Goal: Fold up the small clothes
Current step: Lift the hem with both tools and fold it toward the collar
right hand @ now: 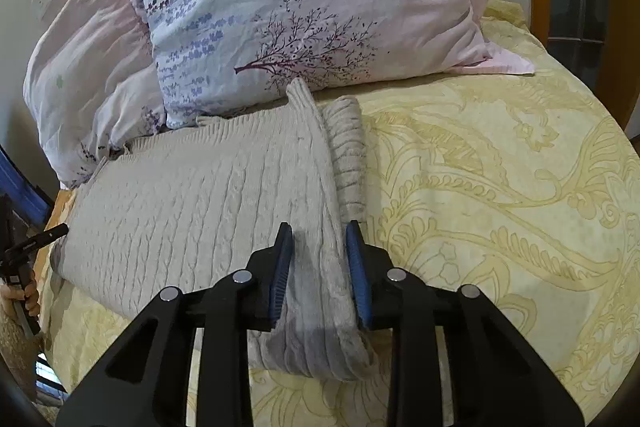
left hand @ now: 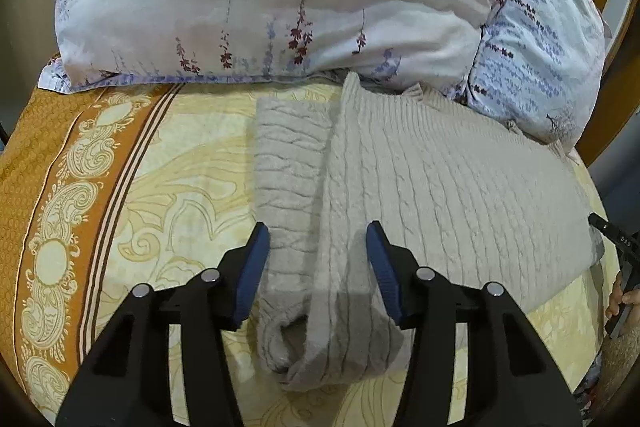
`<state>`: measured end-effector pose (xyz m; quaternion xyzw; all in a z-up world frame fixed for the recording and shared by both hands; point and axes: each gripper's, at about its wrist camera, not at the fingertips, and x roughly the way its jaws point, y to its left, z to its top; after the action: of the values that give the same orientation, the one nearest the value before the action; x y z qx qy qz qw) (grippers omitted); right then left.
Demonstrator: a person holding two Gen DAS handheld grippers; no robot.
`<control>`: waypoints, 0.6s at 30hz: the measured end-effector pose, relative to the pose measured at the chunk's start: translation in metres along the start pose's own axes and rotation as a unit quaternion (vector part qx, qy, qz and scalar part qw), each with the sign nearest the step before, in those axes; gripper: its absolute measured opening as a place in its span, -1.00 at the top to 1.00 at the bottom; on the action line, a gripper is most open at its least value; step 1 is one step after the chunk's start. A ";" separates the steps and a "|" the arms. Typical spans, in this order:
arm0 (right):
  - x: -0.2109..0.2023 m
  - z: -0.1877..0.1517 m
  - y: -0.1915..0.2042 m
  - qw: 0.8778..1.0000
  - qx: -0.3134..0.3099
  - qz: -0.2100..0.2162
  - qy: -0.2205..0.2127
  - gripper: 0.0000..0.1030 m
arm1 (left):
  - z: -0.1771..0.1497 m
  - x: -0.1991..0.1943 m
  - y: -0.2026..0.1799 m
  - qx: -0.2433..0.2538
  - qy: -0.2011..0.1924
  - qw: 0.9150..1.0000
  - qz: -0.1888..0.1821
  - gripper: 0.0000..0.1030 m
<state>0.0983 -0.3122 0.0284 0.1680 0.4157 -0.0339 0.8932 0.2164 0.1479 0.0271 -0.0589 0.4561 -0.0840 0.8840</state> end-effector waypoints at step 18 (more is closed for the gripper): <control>0.003 -0.004 0.006 1.000 -0.020 -0.009 0.006 0.55 | -0.007 0.006 -0.018 0.031 0.009 0.999 -0.007 0.19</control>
<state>0.0983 -0.3052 0.0258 0.1469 0.4229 -0.0323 0.8936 0.2124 0.1284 0.0216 -0.0342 0.4608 -0.1043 0.8807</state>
